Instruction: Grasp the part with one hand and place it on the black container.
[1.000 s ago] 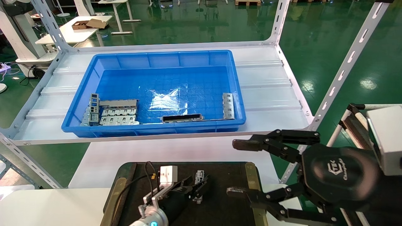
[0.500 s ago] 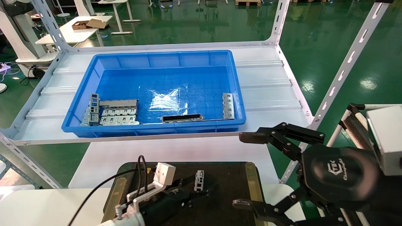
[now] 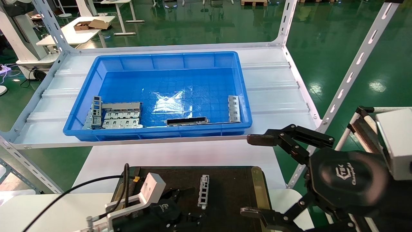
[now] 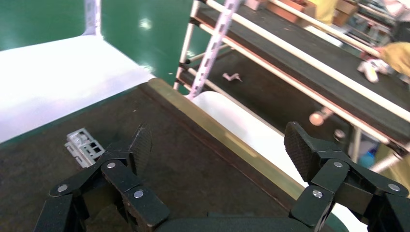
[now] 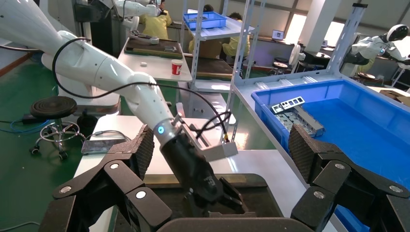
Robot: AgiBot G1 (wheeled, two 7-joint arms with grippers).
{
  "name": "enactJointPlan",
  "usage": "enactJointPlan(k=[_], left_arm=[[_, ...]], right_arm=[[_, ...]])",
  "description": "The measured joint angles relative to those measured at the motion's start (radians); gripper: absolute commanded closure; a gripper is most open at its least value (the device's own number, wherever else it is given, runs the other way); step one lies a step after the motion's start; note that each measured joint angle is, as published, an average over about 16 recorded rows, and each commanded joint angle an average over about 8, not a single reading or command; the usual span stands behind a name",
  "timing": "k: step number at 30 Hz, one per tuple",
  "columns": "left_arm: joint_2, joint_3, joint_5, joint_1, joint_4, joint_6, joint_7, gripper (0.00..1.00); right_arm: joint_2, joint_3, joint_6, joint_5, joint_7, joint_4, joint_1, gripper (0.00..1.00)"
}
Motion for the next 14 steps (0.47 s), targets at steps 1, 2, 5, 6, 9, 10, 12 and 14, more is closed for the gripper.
enactJointPlan(k=[1,2,5,6,9,10,12,14], left_arm=[[-0.008,-0.005,-0.006,-0.001,0.0,0.018,0.007,0.0],[-0.016,-0.01,-0.011,-0.002,0.0,0.036,0.014,0.0],[-0.039,-0.023,-0.027,-0.005,-0.003,0.081,0.028,0.0],[-0.046,-0.027,-0.032,-0.006,-0.005,0.093,0.03,0.0],[-0.061,-0.034,-0.042,-0.007,-0.01,0.116,0.035,0.0],[-0.065,-0.036,-0.045,-0.008,-0.011,0.121,0.036,0.0],[-0.072,-0.04,-0.05,-0.007,-0.014,0.13,0.036,0.0],[-0.08,-0.043,-0.055,-0.007,-0.019,0.137,0.035,0.0]], right_arm=[[0.0,0.0,0.0,0.0,0.0,0.0,0.0,0.0],[0.0,0.0,0.0,0.0,0.0,0.0,0.0,0.0],[0.0,0.0,0.0,0.0,0.0,0.0,0.0,0.0],[0.0,0.0,0.0,0.0,0.0,0.0,0.0,0.0],[0.0,0.0,0.0,0.0,0.0,0.0,0.0,0.0],[0.0,0.0,0.0,0.0,0.0,0.0,0.0,0.0],[0.0,0.0,0.0,0.0,0.0,0.0,0.0,0.0],[0.0,0.0,0.0,0.0,0.0,0.0,0.0,0.0]])
